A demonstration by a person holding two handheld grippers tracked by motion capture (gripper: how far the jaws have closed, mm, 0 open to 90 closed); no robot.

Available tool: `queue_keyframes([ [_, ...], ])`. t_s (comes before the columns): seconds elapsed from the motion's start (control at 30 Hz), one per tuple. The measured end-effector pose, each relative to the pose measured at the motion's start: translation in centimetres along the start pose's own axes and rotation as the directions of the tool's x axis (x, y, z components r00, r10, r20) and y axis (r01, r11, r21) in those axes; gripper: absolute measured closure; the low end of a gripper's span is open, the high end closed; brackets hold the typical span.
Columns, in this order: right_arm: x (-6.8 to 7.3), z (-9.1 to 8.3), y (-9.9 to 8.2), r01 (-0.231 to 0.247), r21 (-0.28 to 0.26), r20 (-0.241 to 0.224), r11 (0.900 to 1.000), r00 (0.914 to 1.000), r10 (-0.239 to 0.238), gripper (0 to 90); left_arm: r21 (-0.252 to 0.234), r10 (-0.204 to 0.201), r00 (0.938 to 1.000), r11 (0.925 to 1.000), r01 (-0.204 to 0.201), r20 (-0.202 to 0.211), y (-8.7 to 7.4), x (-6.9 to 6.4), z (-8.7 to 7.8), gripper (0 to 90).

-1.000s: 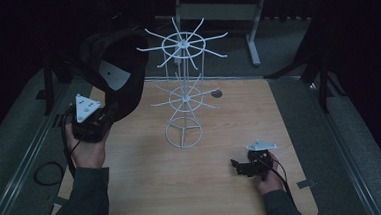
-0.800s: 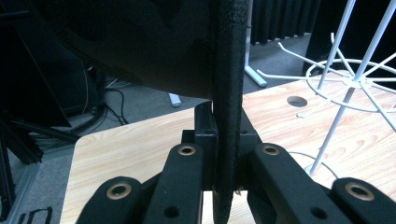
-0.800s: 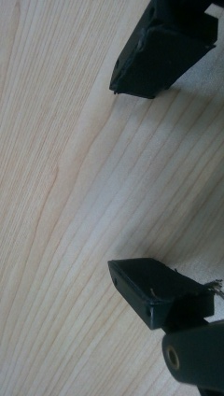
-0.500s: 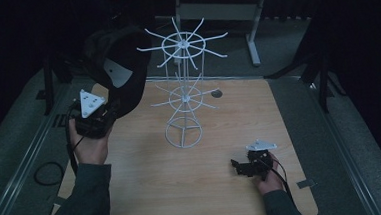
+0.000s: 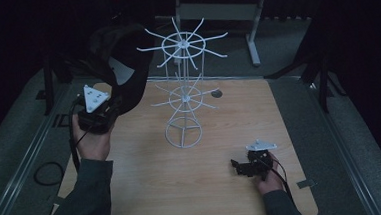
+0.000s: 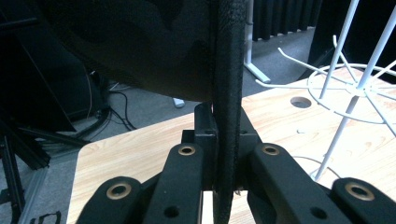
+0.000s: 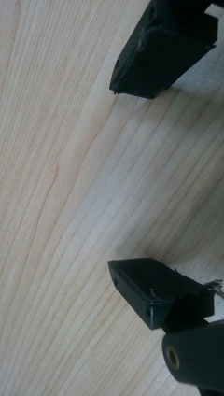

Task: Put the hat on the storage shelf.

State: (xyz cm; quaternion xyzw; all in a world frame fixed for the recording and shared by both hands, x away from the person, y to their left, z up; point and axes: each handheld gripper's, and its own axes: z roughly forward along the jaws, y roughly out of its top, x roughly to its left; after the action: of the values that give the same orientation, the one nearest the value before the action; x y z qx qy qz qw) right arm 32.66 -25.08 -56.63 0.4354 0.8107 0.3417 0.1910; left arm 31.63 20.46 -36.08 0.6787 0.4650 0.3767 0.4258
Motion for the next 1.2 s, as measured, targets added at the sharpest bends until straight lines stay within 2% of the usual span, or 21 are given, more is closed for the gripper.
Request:
queue_keyframes([
  [0.63, 0.02, 0.0, 0.0, 0.002, 0.0, -0.002, 1.0, 1.0, -0.002, 12.3, -0.026, 0.028, 0.9995, 0.9993, -0.028, -0.013, 0.3, -0.46, -0.06, 86.4],
  [0.9, 0.02, 0.0, 0.0, 0.002, 0.0, -0.003, 1.0, 1.0, -0.002, 12.3, -0.035, 0.021, 0.9996, 0.9991, -0.022, -0.017, 0.56, -0.55, 0.01, 86.4],
  [1.2, 0.02, 0.0, 0.0, 0.002, 0.0, -0.003, 1.0, 1.0, -0.002, 12.3, -0.044, 0.054, 0.9984, 0.9976, -0.054, -0.018, 0.38, -0.98, 0.02, 86.4],
])
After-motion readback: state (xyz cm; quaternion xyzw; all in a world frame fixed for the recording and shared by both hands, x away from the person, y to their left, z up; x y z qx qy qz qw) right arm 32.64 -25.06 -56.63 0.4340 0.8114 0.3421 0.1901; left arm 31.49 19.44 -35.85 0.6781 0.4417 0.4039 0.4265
